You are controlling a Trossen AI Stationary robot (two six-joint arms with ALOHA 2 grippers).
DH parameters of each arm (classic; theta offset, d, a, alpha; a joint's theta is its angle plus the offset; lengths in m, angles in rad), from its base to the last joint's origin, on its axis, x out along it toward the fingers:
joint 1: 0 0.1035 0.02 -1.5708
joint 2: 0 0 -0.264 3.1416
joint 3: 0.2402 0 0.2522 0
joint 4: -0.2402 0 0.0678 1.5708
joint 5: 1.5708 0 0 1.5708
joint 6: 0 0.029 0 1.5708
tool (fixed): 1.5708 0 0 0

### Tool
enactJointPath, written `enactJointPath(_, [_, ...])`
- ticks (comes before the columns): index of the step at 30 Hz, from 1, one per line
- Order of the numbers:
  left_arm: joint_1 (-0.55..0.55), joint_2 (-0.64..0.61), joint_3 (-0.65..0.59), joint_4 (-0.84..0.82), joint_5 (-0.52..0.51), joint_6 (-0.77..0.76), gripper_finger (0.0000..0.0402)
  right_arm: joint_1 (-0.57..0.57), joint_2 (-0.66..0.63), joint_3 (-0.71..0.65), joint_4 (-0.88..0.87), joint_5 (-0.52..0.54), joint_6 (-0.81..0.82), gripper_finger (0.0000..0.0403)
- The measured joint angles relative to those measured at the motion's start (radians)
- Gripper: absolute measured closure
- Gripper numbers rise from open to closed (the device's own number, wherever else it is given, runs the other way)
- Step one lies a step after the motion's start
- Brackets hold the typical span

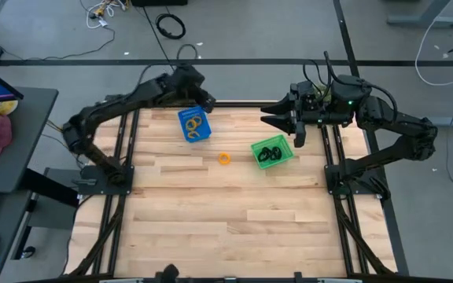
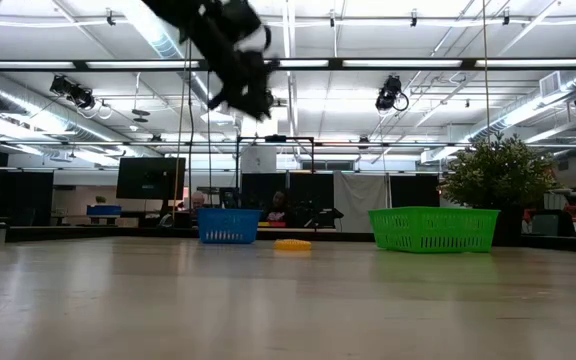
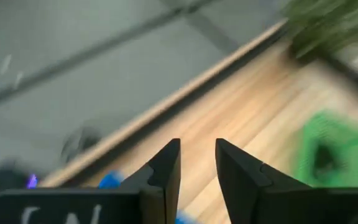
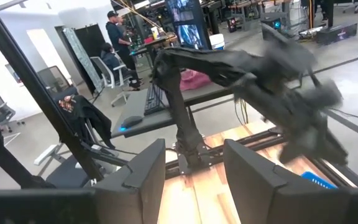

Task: Sort spring keychains
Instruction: Put the yellow spring keychain into the blue bin

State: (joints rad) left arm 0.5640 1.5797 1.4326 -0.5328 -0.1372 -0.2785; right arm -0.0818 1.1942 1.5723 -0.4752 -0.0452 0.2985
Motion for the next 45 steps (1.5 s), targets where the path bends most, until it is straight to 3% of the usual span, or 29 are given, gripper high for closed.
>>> enactJointPath(3, [-0.067,-0.082,0.000,0.106,0.026,0.074,0.0307,0.000,0.000,0.000,-0.001,0.000,0.000,0.0239])
enactJointPath(8, [-0.181,-0.154,0.001,0.224,0.257,0.239,0.0323,0.000,0.000,0.000,-0.007,0.000,-0.004,0.0239])
enactJointPath(10, [-0.227,-0.158,0.002,0.258,0.300,0.263,0.0332,0.000,-0.001,0.000,-0.007,0.000,-0.011,0.0239])
enactJointPath(16, [-0.313,-0.134,0.002,0.296,0.274,0.321,0.0371,0.000,-0.001,0.000,-0.007,0.000,-0.019,0.0239])
enactJointPath(23, [-0.311,-0.080,0.000,0.257,0.178,0.233,0.0391,0.000,-0.001,0.000,-0.006,-0.022,-0.018,0.0239])
enactJointPath(29, [-0.308,-0.007,0.000,0.225,0.172,0.202,0.0362,0.000,-0.001,0.000,-0.005,-0.025,-0.013,0.0239])
enactJointPath(37, [-0.287,0.088,0.003,0.174,0.244,0.133,0.0296,0.000,-0.001,0.000,-0.004,-0.024,-0.011,0.0239])
enactJointPath(40, [-0.280,0.133,0.066,0.080,0.260,0.137,0.0282,0.000,-0.001,0.000,-0.004,-0.024,-0.011,0.0239])
enactJointPath(45, [-0.257,0.258,0.283,-0.213,0.264,0.228,0.0276,0.000,-0.001,0.000,-0.004,-0.023,-0.011,0.0239])
